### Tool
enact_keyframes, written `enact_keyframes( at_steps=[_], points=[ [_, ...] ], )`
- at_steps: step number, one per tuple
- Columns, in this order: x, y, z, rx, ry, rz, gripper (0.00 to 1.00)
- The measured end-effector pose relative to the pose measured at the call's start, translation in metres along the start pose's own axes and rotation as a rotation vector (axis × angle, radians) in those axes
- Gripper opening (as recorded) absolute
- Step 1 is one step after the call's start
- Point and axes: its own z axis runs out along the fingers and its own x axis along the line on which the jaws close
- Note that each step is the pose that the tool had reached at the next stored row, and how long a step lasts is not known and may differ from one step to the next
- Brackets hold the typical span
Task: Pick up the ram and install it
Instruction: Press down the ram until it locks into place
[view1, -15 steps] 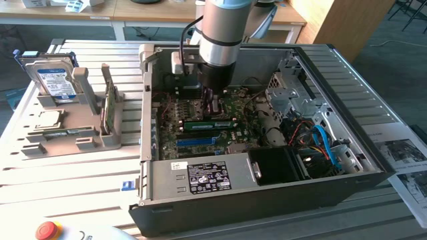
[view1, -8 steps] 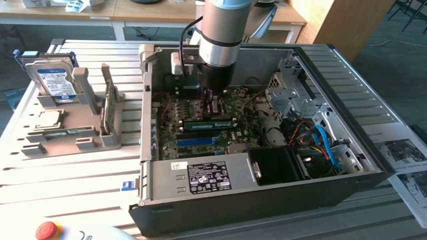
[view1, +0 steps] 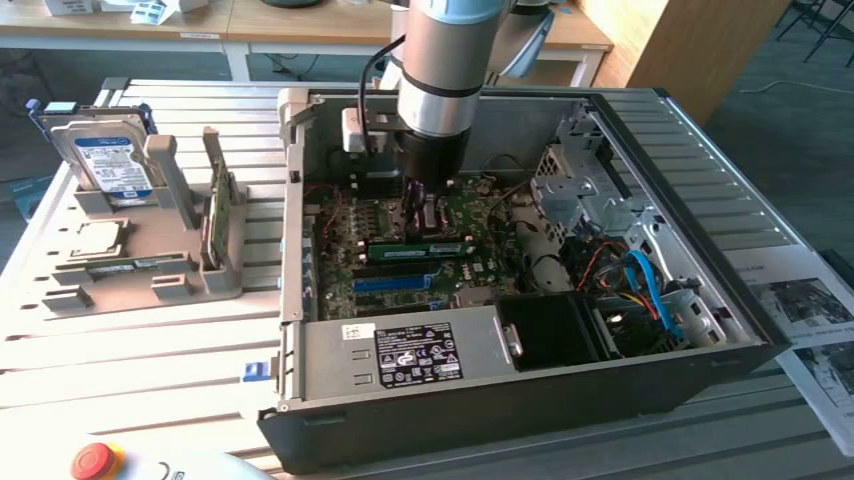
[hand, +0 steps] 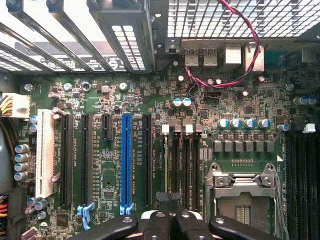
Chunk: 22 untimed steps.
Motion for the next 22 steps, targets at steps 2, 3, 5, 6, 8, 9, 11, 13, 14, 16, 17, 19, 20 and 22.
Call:
enact_keyframes(
  at_steps=[2, 3, 5, 6, 8, 9, 11, 13, 14, 16, 17, 19, 20, 22],
  points=[
    [0.0, 0.0, 0.0, 0.0, 0.0, 0.0, 0.11],
    [0.0, 0.0, 0.0001, 0.0001, 0.0, 0.0, 0.11],
    [-0.0001, 0.0001, 0.0013, 0.0003, -0.0004, 0.0, 0.11],
    [-0.0001, 0.0001, 0.0018, 0.0002, -0.0001, 0.0, 0.11],
    [-0.0001, 0.0002, 0.0026, 0.0001, 0.0002, 0.0, 0.11],
    [0.0, 0.0002, 0.0026, 0.0, 0.0003, 0.0, 0.11],
    [-0.0001, 0.0002, 0.0026, 0.0001, 0.0003, 0.0, 0.11],
    [-0.0001, 0.0002, 0.0029, 0.0001, 0.0001, 0.0, 0.11],
    [-0.0002, 0.0001, 0.0034, 0.0004, -0.0004, 0.0, 0.11],
    [-0.0002, 0.0002, 0.0044, 0.0005, 0.0001, 0.0, 0.11],
    [-0.0001, 0.0002, 0.0047, 0.0005, 0.0002, 0.0, 0.11],
    [-0.0001, 0.0003, 0.0047, 0.0005, 0.0003, 0.0, 0.11],
    [-0.0001, 0.0003, 0.0047, 0.0005, 0.0003, 0.0, 0.11],
    [-0.0002, 0.0002, 0.0052, 0.0006, 0.0001, 0.0, 0.11]
  ],
)
